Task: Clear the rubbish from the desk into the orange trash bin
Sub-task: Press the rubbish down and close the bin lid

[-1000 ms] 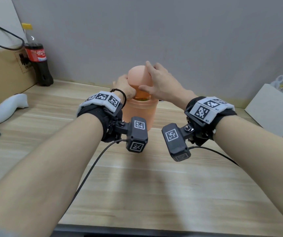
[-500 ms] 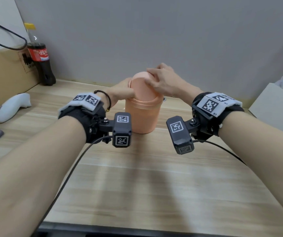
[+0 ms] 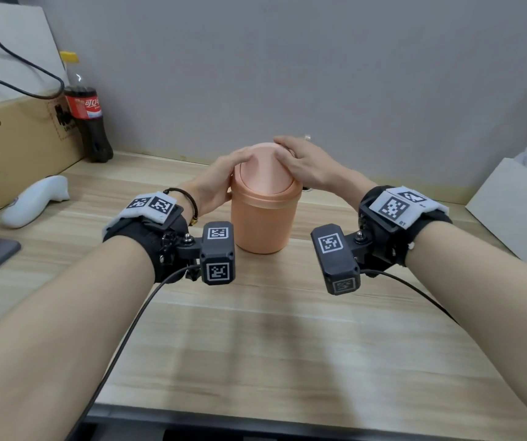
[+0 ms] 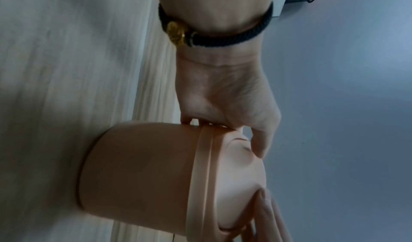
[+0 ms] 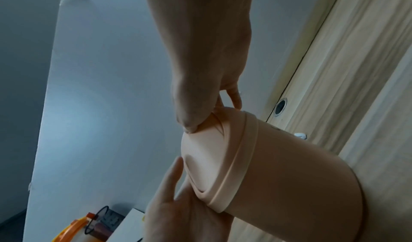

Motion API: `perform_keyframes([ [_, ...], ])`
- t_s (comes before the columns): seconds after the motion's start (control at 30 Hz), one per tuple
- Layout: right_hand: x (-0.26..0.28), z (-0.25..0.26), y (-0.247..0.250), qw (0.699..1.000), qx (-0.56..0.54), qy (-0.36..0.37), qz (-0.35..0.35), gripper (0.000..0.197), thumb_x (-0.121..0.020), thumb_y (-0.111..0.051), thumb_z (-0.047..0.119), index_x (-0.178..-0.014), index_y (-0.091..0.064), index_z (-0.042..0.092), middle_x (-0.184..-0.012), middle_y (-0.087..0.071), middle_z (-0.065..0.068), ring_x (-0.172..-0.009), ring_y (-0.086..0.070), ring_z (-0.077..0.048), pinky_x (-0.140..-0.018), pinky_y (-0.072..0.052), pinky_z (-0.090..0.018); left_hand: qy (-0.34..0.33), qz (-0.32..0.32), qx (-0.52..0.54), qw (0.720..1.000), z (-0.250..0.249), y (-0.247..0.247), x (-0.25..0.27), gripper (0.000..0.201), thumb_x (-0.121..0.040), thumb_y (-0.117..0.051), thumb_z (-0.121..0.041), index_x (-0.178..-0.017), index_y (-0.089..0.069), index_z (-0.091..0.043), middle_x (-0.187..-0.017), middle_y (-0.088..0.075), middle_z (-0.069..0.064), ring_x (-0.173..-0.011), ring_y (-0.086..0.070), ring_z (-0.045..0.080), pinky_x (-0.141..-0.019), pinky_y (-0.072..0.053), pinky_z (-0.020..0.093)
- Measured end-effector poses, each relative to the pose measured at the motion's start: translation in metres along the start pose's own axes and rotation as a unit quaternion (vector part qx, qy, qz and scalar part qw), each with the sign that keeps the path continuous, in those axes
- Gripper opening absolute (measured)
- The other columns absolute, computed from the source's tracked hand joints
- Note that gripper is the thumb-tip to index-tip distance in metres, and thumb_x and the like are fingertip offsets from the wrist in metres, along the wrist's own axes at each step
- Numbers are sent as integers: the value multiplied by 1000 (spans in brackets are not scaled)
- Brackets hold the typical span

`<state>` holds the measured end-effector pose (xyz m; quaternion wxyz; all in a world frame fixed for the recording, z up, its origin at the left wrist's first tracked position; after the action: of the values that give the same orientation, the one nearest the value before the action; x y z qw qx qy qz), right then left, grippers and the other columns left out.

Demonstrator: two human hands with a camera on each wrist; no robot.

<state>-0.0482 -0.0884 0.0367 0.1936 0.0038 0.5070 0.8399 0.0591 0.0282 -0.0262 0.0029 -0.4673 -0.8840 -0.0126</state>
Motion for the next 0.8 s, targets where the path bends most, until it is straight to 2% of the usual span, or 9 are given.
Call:
perform_keyframes([
  [0.07, 4, -4, -1, 999, -39, -34, 10, 43, -104, -34, 29, -138, -42, 4, -135, -51, -15, -107, -52, -24, -83, -47, -35, 1, -16, -4, 1000, 3, -3, -1, 40, -103, -37, -47, -138, -52, -36, -132, -62, -11, -120, -54, 9, -88, -42, 30],
  [0.13, 12, -13, -5, 991, -96, -91, 36, 47, -103, -33, 39, -145, -31, 18, -139, -46, -4, -113, -52, -22, -87, -51, -40, 0, -20, -8, 1000, 5, -6, -2, 38, -105, -34, -48, -138, -48, -37, -127, -60, -15, -116, -54, 6, -91, -43, 30],
  [0.23, 26, -27, -7, 971, -181, -144, 53, 46, -101, -32, 45, -144, -27, 31, -132, -45, 3, -115, -53, -24, -82, -56, -50, 4, 1, -13, 1000, 3, -16, -2, 37, -106, -33, -47, -140, -45, -37, -121, -58, -16, -110, -53, 5, -94, -43, 29],
  [0.33, 38, -45, 1, 963, -212, -164, 42, 43, -101, -32, 47, -142, -27, 37, -132, -44, 6, -116, -52, -23, -83, -55, -54, 18, 40, -23, 999, 0, -33, -3, 38, -107, -33, -44, -143, -43, -40, -120, -55, -17, -106, -50, 7, -82, -41, 23],
  [0.43, 50, -65, 14, 954, -230, -190, 19, 42, -100, -33, 47, -141, -31, 40, -131, -46, 7, -117, -50, -22, -85, -53, -55, 29, 75, -33, 996, -2, -54, -6, 33, -106, -37, -42, -138, -47, -45, -121, -55, -19, -100, -51, 7, -82, -41, 23],
  [0.5, 57, -75, 21, 950, -236, -204, 6, 42, -99, -34, 46, -140, -33, 40, -128, -48, 7, -116, -52, -21, -86, -53, -55, 29, 92, -29, 995, -3, -65, -10, 38, -104, -42, -43, -142, -45, -44, -135, -52, -20, -110, -52, 10, -92, -42, 25],
  [0.57, 62, -83, 26, 947, -240, -213, -4, 41, -98, -36, 46, -139, -35, 38, -125, -50, 5, -115, -53, -22, -86, -53, -54, 27, 96, -25, 995, -3, -72, -14, 43, -103, -46, -42, -146, -42, -42, -141, -50, -19, -115, -52, 10, -96, -43, 26],
  [0.7, 66, -90, 28, 949, -237, -209, -10, 46, -95, -48, 48, -138, -35, 37, -126, -51, 7, -113, -55, -20, -87, -53, -51, 15, 93, -19, 995, -1, -78, -20, 40, -103, -48, -41, -143, -49, -33, -129, -59, -13, -112, -55, 9, -91, -45, 23],
  [0.8, 64, -92, 27, 955, -222, -194, -30, 55, -91, -57, 48, -140, -34, 35, -125, -54, 7, -109, -59, -18, -91, -53, -46, 19, 45, -4, 999, 1, -65, -25, 39, -104, -45, -36, -140, -51, -22, -123, -62, -6, -112, -58, 12, -98, -45, 25],
])
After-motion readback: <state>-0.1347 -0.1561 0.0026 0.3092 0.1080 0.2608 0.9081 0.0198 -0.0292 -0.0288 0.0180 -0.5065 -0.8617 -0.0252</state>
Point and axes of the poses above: each hand's wrist, its own x-axis away from the middle knuckle, its own y-axis out of the back of the hand, z = x × y, the point moved 4 cm from there along -x, towards the middle knuckle
